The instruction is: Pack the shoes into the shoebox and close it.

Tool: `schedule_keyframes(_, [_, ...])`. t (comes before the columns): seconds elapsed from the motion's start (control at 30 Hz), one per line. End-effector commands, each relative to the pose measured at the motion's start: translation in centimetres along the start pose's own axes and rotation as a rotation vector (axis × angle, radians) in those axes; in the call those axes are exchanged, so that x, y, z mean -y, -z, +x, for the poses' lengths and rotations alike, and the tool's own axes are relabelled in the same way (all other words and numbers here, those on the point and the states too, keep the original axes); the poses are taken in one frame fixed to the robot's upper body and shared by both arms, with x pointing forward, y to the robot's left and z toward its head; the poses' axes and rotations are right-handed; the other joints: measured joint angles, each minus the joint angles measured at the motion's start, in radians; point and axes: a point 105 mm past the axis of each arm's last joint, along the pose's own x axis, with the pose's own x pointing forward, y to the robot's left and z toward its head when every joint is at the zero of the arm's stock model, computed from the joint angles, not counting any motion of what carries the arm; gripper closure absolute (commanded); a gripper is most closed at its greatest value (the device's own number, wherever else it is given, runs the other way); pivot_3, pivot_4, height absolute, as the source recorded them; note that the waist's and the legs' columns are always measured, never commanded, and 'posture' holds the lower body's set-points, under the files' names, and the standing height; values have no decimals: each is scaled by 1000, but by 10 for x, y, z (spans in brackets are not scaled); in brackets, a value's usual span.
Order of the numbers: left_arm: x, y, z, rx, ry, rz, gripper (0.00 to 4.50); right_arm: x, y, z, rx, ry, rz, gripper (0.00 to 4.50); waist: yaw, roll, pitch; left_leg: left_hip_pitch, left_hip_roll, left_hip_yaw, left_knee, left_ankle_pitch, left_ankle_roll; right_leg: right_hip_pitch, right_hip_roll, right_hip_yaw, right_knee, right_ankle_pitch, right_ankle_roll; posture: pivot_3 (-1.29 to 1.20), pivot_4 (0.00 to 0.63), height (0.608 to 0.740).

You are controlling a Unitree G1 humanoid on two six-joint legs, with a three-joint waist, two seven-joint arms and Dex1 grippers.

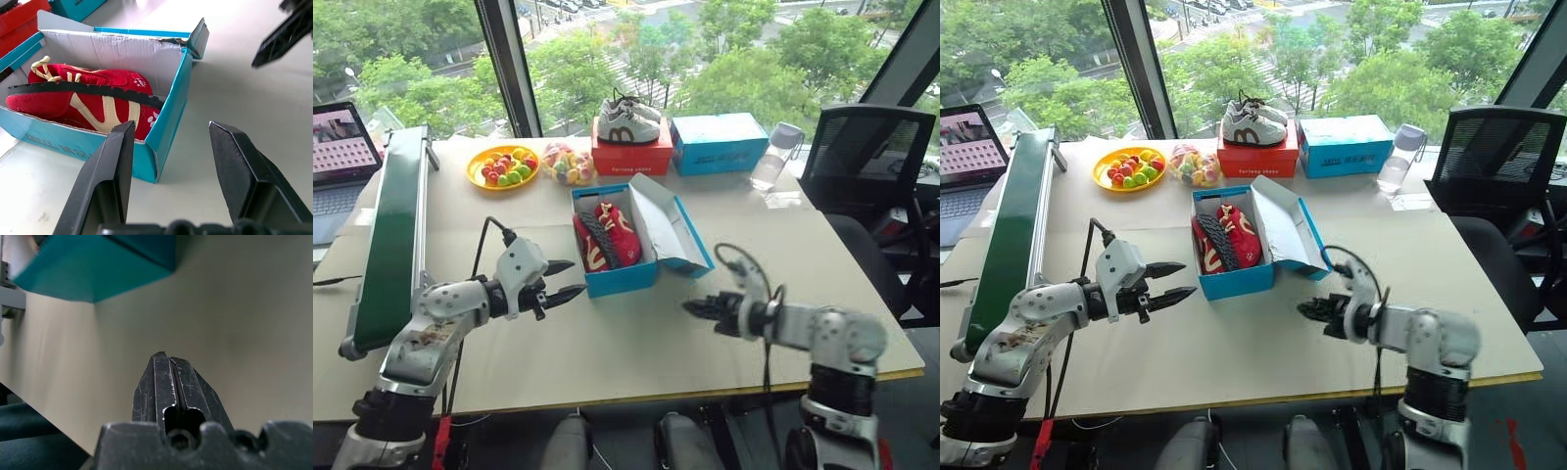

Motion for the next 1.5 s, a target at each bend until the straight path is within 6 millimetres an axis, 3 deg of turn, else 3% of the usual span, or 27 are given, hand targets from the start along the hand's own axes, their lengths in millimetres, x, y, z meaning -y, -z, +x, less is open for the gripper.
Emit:
schedule_keyframes(0.03, [-2, -13, 0, 38, 0, 50, 1976, 16, -8, 17, 82, 69, 63, 4490, 0, -1, 0, 0, 0, 0, 1, 0, 0, 1, 0, 0, 0, 2, 4, 0, 150, 730])
schedule_keyframes(0.23, [-2, -13, -2, 34, -5, 55, 1976, 48, -5, 41, 141, 150, 239, 4490, -3, -5, -3, -1, 0, 2, 1, 0, 0, 3, 1, 2, -6, 2, 8, 0, 150, 730])
schedule_keyframes(0.33, [-2, -14, -2, 36, -7, 54, 1976, 61, -9, 54, 193, 167, 366, 4490, -2, -12, -7, 8, 1, 4, 1, 0, 0, 11, 0, 3, -9, 3, 9, 0, 150, 730])
schedule_keyframes(0.4, [-2, -14, -1, 35, -5, 56, 1976, 68, -14, 62, 250, 154, 505, 4490, -5, -12, -7, 15, 7, 5, -2, -5, -8, 21, 2, 2, -20, 2, 2, 0, 150, 730])
schedule_keyframes(0.53, [-3, -16, 0, 39, -5, 61, 1976, 70, -26, 73, 328, 104, 669, 4490, -22, -16, -10, 16, 21, 7, -5, -7, -12, 24, 1, -3, -40, 3, 0, 0, 150, 730])
schedule_keyframes(0.67, [-5, -17, 0, 40, -7, 68, 1976, 53, -43, 82, 401, -61, 834, 4490, -36, -17, -11, 12, 30, 16, -7, -7, -12, 25, -3, -8, -52, 11, -3, 0, 150, 730])
schedule_keyframes(0.8, [-5, -18, 1, 41, -5, 71, 1976, 44, -73, 72, 540, -196, 846, 4490, -56, -18, -11, 15, 31, 22, -7, -7, -11, 22, -3, -8, -52, 18, -2, 0, 150, 730])
schedule_keyframes(0.9, [-7, -18, 0, 43, -14, 72, 1976, 22, -102, 55, 631, -365, 749, 4490, -56, -15, -9, 13, 31, 25, -7, -7, -11, 15, -2, -8, -51, 25, -3, 0, 150, 730])
schedule_keyframes(0.97, [-9, -19, -1, 43, -24, 70, 1976, 8, -113, 44, 659, -447, 677, 4490, -51, -7, -4, 7, 29, 32, -7, -6, -10, 6, -3, -6, -49, 41, 0, 0, 150, 730])
schedule_keyframes(1.03, [-12, -19, -6, 41, -51, 60, 1976, -8, -120, 32, 659, -504, 568, 4490, -38, -5, -3, 2, 30, 37, -8, -1, -1, -4, -1, -5, -41, 41, 2, 0, 150, 730])
schedule_keyframes(1.17, [-20, -16, -25, 30, -133, 9, 1976, -45, -130, 6, 628, -581, 336, 4490, -20, -5, -3, -7, 30, 39, -7, -1, 3, -17, 2, -1, -21, 29, 2, 0, 150, 730])
schedule_keyframes(1.37, [-27, -8, -63, 8, -276, -72, 1976, -95, -120, -21, 534, -670, 67, 4490, -19, -5, -2, -15, 29, 45, -9, -5, 4, -27, 1, 7, -22, 28, 2, 0, 150, 730])
schedule_keyframes(1.5, [-28, -4, -75, -18, -324, -78, 1976, -109, -112, -26, 483, -691, -21, 4490, -15, -5, -2, -14, 29, 46, -3, -5, 3, -26, 1, 8, -21, 26, 7, 0, 150, 730])
